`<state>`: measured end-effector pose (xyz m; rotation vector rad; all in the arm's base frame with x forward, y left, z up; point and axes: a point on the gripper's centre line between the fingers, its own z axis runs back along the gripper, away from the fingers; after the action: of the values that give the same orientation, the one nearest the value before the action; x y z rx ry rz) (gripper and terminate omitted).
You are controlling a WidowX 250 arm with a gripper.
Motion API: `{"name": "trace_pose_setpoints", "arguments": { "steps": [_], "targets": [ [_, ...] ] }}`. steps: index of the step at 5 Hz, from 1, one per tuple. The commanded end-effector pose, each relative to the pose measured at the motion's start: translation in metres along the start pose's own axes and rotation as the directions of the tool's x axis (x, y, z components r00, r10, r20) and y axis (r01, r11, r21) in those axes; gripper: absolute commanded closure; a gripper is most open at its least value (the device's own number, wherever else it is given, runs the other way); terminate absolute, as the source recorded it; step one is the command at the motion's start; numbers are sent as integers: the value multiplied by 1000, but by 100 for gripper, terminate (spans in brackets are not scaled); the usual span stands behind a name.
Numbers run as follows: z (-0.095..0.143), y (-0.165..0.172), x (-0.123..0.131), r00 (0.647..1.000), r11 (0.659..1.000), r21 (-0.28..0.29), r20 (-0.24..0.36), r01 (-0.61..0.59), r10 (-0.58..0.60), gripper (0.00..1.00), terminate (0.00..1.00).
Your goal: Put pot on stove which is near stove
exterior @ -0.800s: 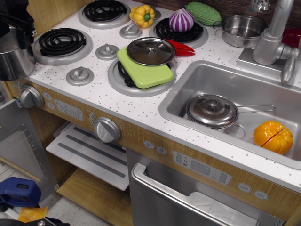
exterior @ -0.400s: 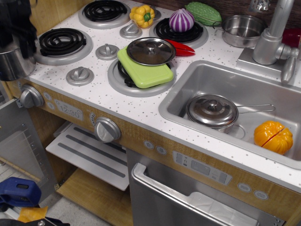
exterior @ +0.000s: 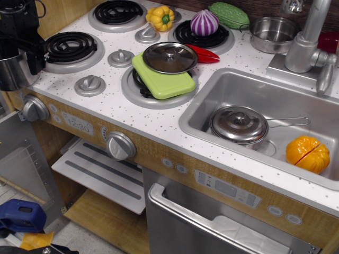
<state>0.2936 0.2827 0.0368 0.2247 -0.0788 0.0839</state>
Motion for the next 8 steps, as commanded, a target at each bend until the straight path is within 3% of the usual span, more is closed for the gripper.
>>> {"name": "trace_pose_setpoints", "arguments": {
  "steps": [1,2,6,8],
  "targets": [
    [21,9,4,996,998,61,81,-33,28,0,0],
    [20,11,3,996,998,27,81,-49,47,100,0],
    [27,9,10,994,998,60,108,-35,28,100,0],
    [33,12,19,981,996,81,188,30,-45,100,0]
  ]
}}
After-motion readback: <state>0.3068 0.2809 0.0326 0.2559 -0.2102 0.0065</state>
